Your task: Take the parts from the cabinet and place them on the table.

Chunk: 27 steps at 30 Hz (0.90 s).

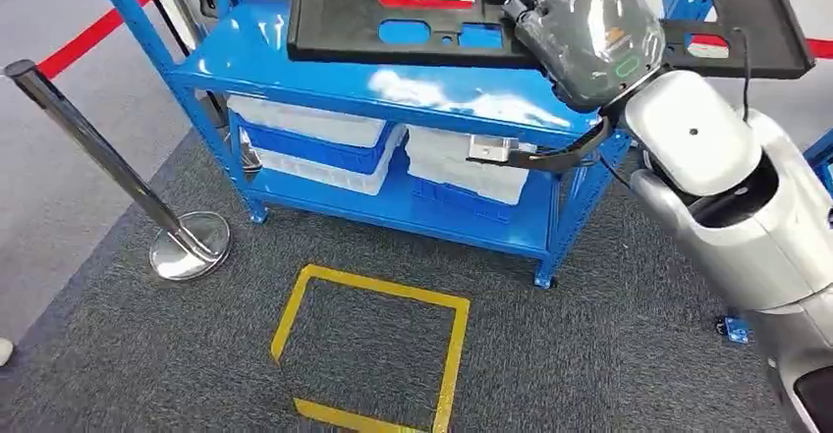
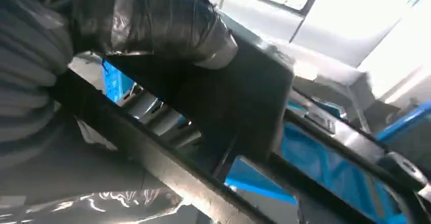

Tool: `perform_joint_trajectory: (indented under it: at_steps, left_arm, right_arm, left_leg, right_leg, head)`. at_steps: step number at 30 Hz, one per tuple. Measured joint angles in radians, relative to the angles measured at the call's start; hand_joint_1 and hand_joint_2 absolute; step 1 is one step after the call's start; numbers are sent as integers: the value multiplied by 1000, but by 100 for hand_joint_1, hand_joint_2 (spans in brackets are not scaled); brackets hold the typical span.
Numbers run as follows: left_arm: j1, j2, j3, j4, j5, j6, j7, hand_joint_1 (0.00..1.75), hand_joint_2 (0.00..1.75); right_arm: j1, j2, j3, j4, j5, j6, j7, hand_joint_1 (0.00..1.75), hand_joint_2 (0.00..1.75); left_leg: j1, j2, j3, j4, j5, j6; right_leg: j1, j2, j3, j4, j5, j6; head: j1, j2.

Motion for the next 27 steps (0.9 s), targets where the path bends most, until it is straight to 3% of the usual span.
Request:
perform_joint_trajectory:
  at_steps: [1, 2, 3, 4, 7, 8, 9, 10, 11, 12, 13, 14, 15, 16, 17, 18, 19, 20, 22, 23, 24, 25, 26, 27]
  left_arm:
    - [0, 0, 0, -1, 0, 0, 0, 0, 175]
    - [-1, 0, 1, -3, 0, 0, 0, 0, 175]
    - [-2, 0, 1, -6, -1, 0, 1, 0, 175]
    - [-1, 0, 1, -6, -1, 0, 1, 0, 175]
    - [1, 0, 2, -7, -1, 0, 1, 0, 175]
    - [-1, -2, 3, -8, -1, 0, 1, 0, 175]
    - [-5, -3, 3, -7, -1, -1, 1, 0, 175]
    - [-5, -3, 3, -8, -1, 0, 1, 0, 175]
    - [-5, -3, 3, -8, -1, 0, 1, 0, 175]
    - [-5, -3, 3, -8, -1, 0, 1, 0, 175]
    - [-5, -3, 3, -8, -1, 0, 1, 0, 175]
    - [-5, -3, 3, -8, -1, 0, 2, 0, 175]
    - [-4, -3, 3, -8, -1, 0, 2, 0, 175]
    - [-4, -4, 3, -8, -1, 0, 2, 0, 175]
    - [-5, -5, 3, -8, -1, 0, 3, 0, 175]
    - [-6, -7, 3, -8, -1, 1, 3, 0, 175]
    - [-5, -9, 3, -8, -2, 2, 4, 0, 175]
    - [-3, -9, 3, -10, -3, 4, 6, 0, 175]
    - [-1, -11, 3, -13, -5, 5, 8, 0, 175]
    - [-1, -11, 4, -15, -8, 5, 8, 0, 175]
    - [0, -11, 4, -15, -9, 5, 9, 0, 175]
    - [0, -11, 4, -17, -10, 5, 10, 0, 175]
    - [0, -12, 4, -17, -10, 3, 11, 0, 175]
    - [0, -13, 4, -17, -10, 2, 13, 0, 175]
  right_arm:
    - [1, 0, 0, 0, -2, 0, -4, 175, 175]
    - [1, 0, 0, 0, -3, 0, -5, 175, 175]
    - [1, 2, -1, -2, -3, 0, -5, 175, 175]
    - [2, 2, -3, -2, -3, 0, -5, 175, 175]
    - [3, 3, -3, -2, -3, 0, -6, 175, 175]
    - [4, 2, -3, -1, -3, 0, -6, 175, 175]
    - [3, 2, -3, -1, -3, 0, -5, 175, 175]
    - [3, 2, -3, -1, -3, 0, -5, 175, 175]
    - [4, 2, -3, -1, -3, 0, -6, 175, 175]
    - [6, 2, -3, -1, -3, 0, -6, 175, 175]
    - [8, 2, -3, 0, -3, 1, -6, 175, 175]
    - [10, 2, -3, 0, -3, 1, -6, 175, 175]
    - [11, 2, -3, 0, -3, 1, -6, 175, 175]
    - [11, 2, -3, 0, -3, 1, -6, 175, 175]
    - [10, 2, -3, 0, -3, 0, -5, 175, 175]
    - [10, 2, -4, -2, -3, 0, -5, 175, 175]
    - [11, 5, -4, -2, -3, 0, -5, 175, 175]
    - [15, 5, -6, -2, -1, 2, -4, 175, 175]
    - [12, 5, -10, -1, 1, 5, -3, 175, 175]
    - [15, 5, -10, 0, 2, 5, -4, 175, 175]
    - [15, 8, -10, 0, 2, 6, -4, 175, 175]
    - [15, 11, -10, 0, 4, 6, -3, 175, 175]
    - [15, 11, -10, 2, 7, 7, -3, 175, 175]
    - [16, 11, -10, 2, 8, 8, -3, 175, 175]
  left_leg:
    - [0, 0, 54, -67, 32, 2]
    - [0, -1, 128, -162, 42, 7]
    - [-3, -2, 180, -252, -3, 12]
    - [-9, -4, 195, -274, -2, 18]
    - [-14, -6, 168, -276, 25, 33]
    - [0, 0, 168, -289, 46, 47]
    - [-5, 3, 153, -290, 60, 53]
    - [-7, 7, 137, -289, 72, 64]
    - [-9, 9, 119, -286, 83, 66]
    - [-11, 11, 104, -283, 93, 68]
    - [-13, 11, 84, -278, 106, 68]
    - [-15, 11, 65, -273, 116, 66]
    - [-15, 11, 46, -266, 125, 65]
    - [-16, 11, 26, -258, 135, 64]
    - [-17, 10, 11, -251, 142, 61]
    - [-16, 9, 1, -245, 148, 59]
    - [-19, 8, -5, -242, 156, 52]
    - [-16, 8, -3, -250, 168, 46]
    - [-11, 7, -7, -262, 191, 34]
    - [-13, 4, -16, -260, 188, 28]
    - [-10, 0, -27, -242, 144, 22]
    - [-8, 0, -43, -190, 76, 18]
    - [-3, 0, -58, -116, 14, 12]
    - [1, 0, -72, -38, -29, 6]
  right_leg:
    - [0, 0, -13, 2, 10, 3]
    - [0, 0, -25, 4, 20, 7]
    - [2, 0, -31, 4, 29, 13]
    - [1, -1, -31, 2, 40, 19]
    - [0, -3, -30, -18, 74, 37]
    - [0, -2, -39, -11, 63, 43]
    - [1, 4, -57, 18, 9, 43]
    - [-1, 5, -75, 79, -59, 42]
    - [-1, 5, -92, 164, -125, 43]
    - [-1, 5, -104, 235, -160, 45]
    - [-1, 6, -109, 298, -167, 46]
    - [-1, 6, -96, 315, -143, 46]
    - [-1, 6, -65, 293, -108, 44]
    - [0, 6, -9, 229, -75, 39]
    - [2, 6, 58, 147, -69, 33]
    - [8, 7, 115, 59, -117, 23]
    - [13, 5, 148, -9, -139, 23]
    - [19, 2, 136, 7, -120, 23]
    - [22, 3, 131, -6, -108, 15]
    - [6, -2, 125, -22, -89, 7]
    - [7, -7, 115, -26, -75, -1]
    - [6, -8, 101, -26, -61, -9]
    - [6, -8, 85, -26, -50, -9]
    - [6, -7, 70, -24, -38, -8]
  head:
    - [0, 0]
    - [0, 0]
    - [0, 0]
    - [1, 0]
    - [2, 0]
    - [2, 0]
    - [3, 0]
    - [3, 0]
    - [3, 0]
    - [3, 0]
    - [3, 0]
    - [3, 0]
    - [3, 0]
    - [3, 0]
    - [3, 0]
    - [3, 0]
    - [2, 0]
    - [3, 0]
    - [4, 0]
    - [4, 0]
    - [4, 0]
    - [4, 0]
    - [4, 0]
    - [4, 0]
